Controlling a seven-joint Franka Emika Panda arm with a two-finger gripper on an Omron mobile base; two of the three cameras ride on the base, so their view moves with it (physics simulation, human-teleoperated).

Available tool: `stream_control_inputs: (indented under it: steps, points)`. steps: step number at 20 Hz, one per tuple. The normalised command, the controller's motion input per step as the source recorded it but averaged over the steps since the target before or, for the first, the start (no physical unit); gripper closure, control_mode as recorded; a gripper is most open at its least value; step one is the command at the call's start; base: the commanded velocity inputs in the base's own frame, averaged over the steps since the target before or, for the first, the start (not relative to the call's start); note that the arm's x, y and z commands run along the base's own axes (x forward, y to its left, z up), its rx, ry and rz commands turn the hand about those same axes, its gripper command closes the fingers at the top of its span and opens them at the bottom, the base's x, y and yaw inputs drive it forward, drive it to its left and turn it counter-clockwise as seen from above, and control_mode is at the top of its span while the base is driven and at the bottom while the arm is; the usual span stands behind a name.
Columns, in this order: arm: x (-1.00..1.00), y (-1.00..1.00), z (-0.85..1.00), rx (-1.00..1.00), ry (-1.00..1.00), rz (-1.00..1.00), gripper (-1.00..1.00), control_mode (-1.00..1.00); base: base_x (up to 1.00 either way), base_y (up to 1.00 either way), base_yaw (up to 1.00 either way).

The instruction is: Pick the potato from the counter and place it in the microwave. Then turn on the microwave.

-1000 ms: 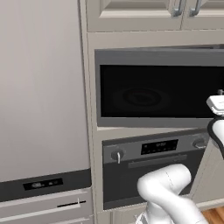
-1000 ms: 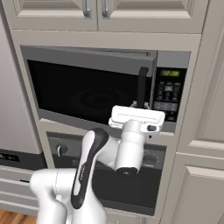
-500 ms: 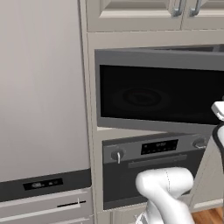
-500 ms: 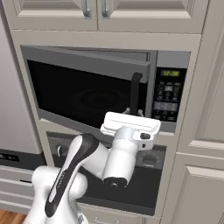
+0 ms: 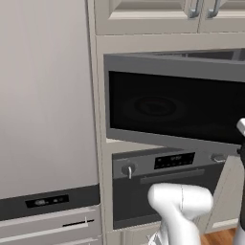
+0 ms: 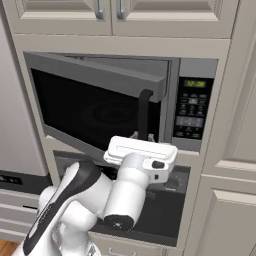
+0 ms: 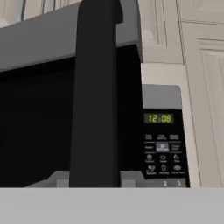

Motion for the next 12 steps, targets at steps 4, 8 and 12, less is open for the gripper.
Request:
stream_control_inputs:
  steps: [4, 8, 12]
  points:
    - [-0.65, 0.06, 0.0, 0.0, 0.04, 0.0, 1.0, -1.0, 0.0, 0.0, 0.0]
    - [-0.63, 0.05, 0.0, 0.0, 0.03, 0.0, 1.0, -1.0, 0.0, 0.0, 0.0]
    - [-0.62, 0.08, 0.0, 0.0, 0.03, 0.0, 1.0, -1.0, 0.0, 0.0, 0.0]
